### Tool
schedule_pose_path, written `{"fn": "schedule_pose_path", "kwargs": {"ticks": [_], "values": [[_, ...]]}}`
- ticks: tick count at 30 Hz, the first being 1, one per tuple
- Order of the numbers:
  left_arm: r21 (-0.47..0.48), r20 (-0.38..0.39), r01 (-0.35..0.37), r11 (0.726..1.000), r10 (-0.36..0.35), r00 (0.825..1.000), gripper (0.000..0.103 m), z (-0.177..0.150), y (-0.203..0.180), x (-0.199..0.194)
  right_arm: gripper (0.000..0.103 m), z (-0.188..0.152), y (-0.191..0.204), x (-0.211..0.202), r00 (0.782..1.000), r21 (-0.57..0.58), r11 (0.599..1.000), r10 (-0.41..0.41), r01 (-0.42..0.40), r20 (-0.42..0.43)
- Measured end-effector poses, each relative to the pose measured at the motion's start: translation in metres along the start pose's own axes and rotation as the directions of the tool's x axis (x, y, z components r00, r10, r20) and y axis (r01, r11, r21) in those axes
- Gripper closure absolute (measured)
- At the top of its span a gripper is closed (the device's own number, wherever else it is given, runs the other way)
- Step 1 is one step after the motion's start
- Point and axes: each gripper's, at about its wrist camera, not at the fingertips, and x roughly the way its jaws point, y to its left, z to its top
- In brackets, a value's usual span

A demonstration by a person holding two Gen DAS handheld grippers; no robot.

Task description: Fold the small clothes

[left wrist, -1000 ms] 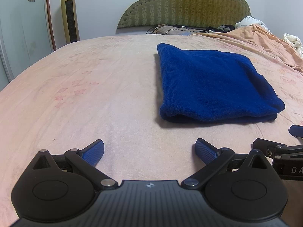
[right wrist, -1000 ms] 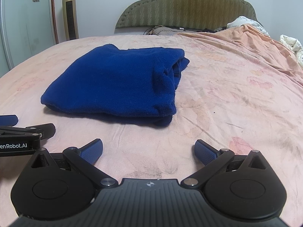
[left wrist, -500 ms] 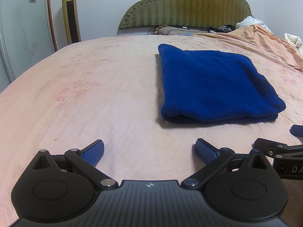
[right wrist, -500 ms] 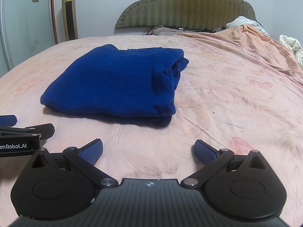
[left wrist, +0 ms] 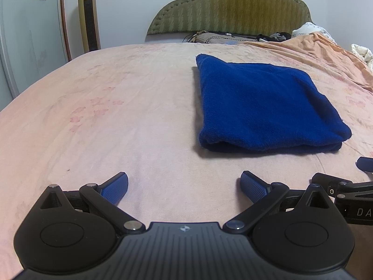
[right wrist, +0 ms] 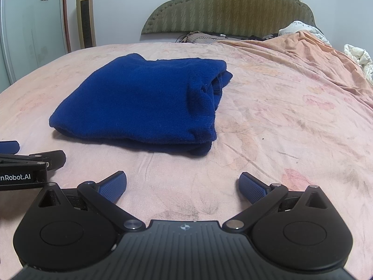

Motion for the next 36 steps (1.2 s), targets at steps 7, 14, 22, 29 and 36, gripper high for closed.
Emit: {"fn": "schedule_pose_path", "kwargs": {"ticks": [7,14,22,29,36], "values": [[-0.005,0.004,-0.007,1.000,0.007,1.000,0.000,-0.001,-0.002,-0.001,0.000,0.000,0.001,0.000,1.000,0.003,1.000,0.002,-0.002,0.000],[-0.017,0.011,-0.011,1.000,0.012,1.000,0.000,-0.001,0.000,-0.002,0.000,0.000,0.003,0.000,1.000,-0.011,1.000,-0.007,0.007,0.001],[-0.021,0.002,-0.008,1.000,0.008,1.000,0.000,-0.001,0.001,-0.002,0.001,0.000,-0.001,-0.003,1.000,0.010,1.000,0.000,0.000,0.013],[-0.008,-0.017,-0.020,1.000,0.020,1.000,0.000,-0.001,0.002,-0.007,0.000,-0.002,-0.003,-0.016,0.999,0.034,0.999,-0.007,0.005,0.044],[0.025,-0.015,-0.029,0.999,0.030,0.999,0.000,-0.001,-0.001,-0.011,0.000,0.001,0.008,-0.023,0.999,-0.017,1.000,-0.006,0.007,0.035]]}}
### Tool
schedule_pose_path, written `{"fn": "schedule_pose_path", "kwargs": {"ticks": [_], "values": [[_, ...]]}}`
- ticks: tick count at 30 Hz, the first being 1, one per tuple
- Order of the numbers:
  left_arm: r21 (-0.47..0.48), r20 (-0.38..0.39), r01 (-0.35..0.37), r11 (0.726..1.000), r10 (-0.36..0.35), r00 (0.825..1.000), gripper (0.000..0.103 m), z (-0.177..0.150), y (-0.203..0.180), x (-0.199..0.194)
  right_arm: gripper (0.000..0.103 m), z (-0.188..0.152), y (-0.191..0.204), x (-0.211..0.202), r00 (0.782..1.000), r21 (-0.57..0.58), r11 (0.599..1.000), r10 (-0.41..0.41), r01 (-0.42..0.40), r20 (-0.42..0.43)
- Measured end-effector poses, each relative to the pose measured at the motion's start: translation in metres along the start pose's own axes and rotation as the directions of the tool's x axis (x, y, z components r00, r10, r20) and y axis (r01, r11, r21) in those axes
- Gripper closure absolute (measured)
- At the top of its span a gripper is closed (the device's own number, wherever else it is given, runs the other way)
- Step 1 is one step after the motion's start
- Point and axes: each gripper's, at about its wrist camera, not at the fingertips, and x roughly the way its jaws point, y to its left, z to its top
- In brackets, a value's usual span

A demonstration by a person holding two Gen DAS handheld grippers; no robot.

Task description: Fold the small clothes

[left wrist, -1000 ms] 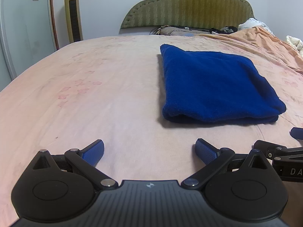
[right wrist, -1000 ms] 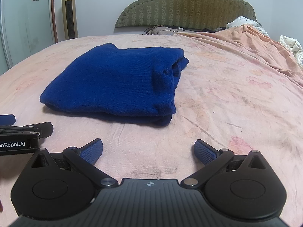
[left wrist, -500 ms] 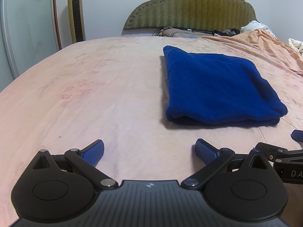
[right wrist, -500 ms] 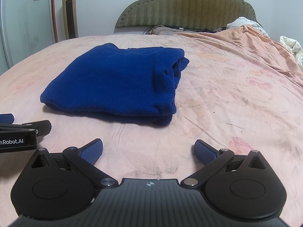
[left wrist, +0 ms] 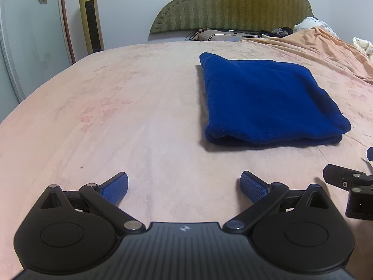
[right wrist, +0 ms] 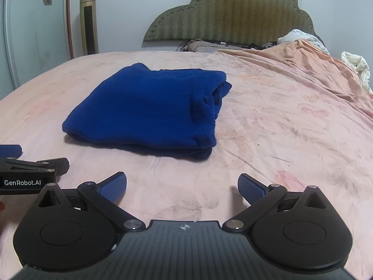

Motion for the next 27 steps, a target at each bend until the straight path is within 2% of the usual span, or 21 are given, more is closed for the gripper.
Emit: {"fn": "schedule_pose_path", "kwargs": {"ticks": [27], "values": [[-0.029,-0.013,0.000,1.000,0.000,1.000,0.000,-0.0006,0.0041,-0.0038,0.000,0.0014,0.0042,-0.0045,1.000,-0.003,1.000,0.020,-0.020,0.001]]}}
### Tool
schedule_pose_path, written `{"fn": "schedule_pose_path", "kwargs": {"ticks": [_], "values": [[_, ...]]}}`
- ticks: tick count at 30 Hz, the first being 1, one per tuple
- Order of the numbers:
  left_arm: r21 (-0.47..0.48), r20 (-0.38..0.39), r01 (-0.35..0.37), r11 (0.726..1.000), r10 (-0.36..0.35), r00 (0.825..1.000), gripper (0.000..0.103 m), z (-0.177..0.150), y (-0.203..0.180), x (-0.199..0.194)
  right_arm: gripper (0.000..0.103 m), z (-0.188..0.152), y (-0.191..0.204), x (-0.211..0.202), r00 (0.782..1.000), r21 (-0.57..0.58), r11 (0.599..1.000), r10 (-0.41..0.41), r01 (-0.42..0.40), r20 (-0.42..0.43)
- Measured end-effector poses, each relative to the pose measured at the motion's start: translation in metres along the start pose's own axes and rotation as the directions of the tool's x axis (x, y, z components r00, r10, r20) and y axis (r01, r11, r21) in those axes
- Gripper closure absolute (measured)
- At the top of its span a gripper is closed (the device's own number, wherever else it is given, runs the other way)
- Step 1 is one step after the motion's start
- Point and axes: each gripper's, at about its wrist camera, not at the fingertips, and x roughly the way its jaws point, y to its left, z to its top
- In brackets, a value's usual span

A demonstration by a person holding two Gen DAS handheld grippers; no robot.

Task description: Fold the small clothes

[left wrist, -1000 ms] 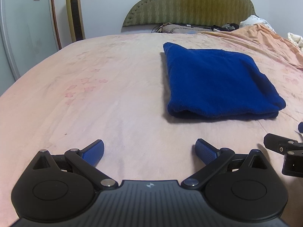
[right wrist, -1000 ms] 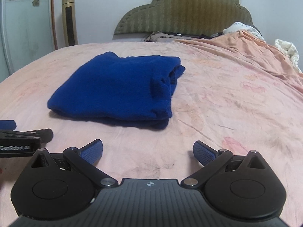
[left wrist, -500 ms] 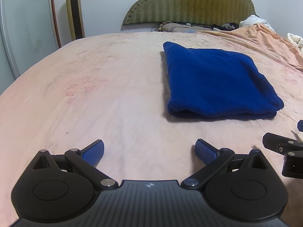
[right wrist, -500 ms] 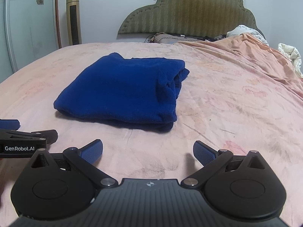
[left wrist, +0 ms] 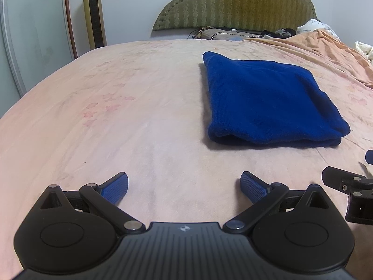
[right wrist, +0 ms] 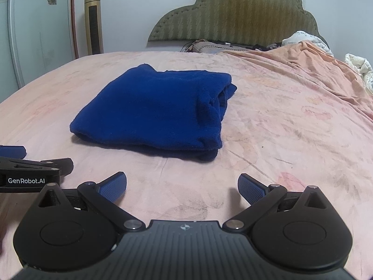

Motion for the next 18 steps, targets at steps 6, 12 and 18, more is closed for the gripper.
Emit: {"fn": "schedule_pose_path", "kwargs": {"ticks": [6,12,18], "values": [[0.000,-0.001,0.000,1.000,0.000,1.000,0.000,0.0000,-0.0002,-0.0003,0.000,-0.0001,-0.0016,0.0002,1.000,0.006,1.000,0.000,0.000,-0.004],[0.005,0.001,0.003,1.000,-0.003,1.000,0.000,0.0005,0.0000,-0.0019,0.000,0.0013,-0.0019,-0.0003,1.000,0.004,1.000,0.003,-0.003,0.001],[0.015,0.002,0.009,1.000,-0.009,1.000,0.000,0.0007,0.0003,-0.0032,0.000,0.0034,-0.0025,0.0031,1.000,0.012,1.000,0.015,-0.015,-0.008]]}}
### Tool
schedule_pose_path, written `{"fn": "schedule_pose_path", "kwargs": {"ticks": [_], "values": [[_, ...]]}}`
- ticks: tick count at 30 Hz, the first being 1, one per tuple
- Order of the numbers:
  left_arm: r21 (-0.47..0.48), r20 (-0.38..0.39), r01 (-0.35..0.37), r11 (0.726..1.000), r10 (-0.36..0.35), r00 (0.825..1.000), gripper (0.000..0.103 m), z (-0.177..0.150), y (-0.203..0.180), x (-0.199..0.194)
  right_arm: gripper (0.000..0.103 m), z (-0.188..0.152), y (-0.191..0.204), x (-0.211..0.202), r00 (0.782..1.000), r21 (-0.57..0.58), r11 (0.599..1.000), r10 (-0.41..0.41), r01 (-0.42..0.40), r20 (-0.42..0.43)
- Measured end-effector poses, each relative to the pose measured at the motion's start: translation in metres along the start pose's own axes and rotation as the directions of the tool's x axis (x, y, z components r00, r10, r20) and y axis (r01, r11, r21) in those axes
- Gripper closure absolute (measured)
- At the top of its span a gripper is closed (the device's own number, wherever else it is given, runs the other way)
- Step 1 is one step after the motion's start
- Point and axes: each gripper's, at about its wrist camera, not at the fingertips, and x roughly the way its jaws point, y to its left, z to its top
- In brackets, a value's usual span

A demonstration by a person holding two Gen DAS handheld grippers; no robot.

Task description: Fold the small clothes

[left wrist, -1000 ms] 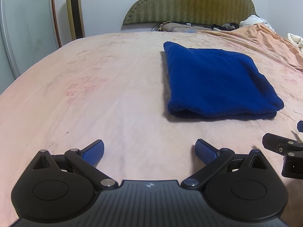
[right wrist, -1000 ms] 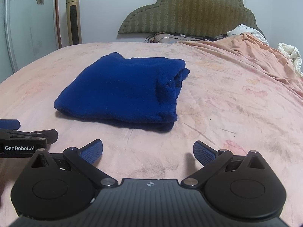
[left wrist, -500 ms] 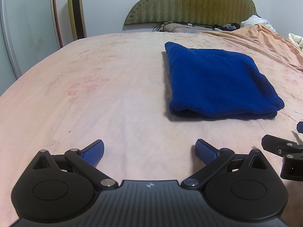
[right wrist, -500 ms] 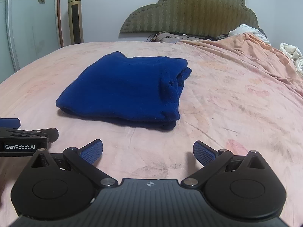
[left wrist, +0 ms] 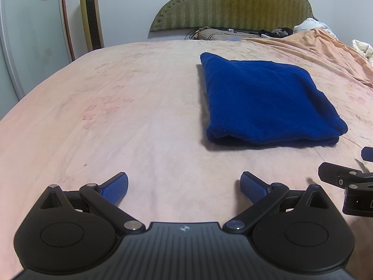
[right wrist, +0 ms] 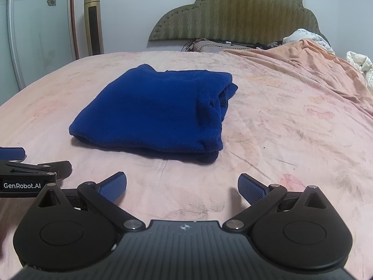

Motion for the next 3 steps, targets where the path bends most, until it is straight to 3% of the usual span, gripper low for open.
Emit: {"fn": "schedule_pose_path", "kwargs": {"ticks": [3], "values": [[0.006,-0.001,-0.001,1.000,0.001,1.000,0.000,0.0002,0.0000,0.0004,0.000,0.0008,-0.0013,0.0021,1.000,0.008,1.000,0.009,-0.009,-0.005]]}}
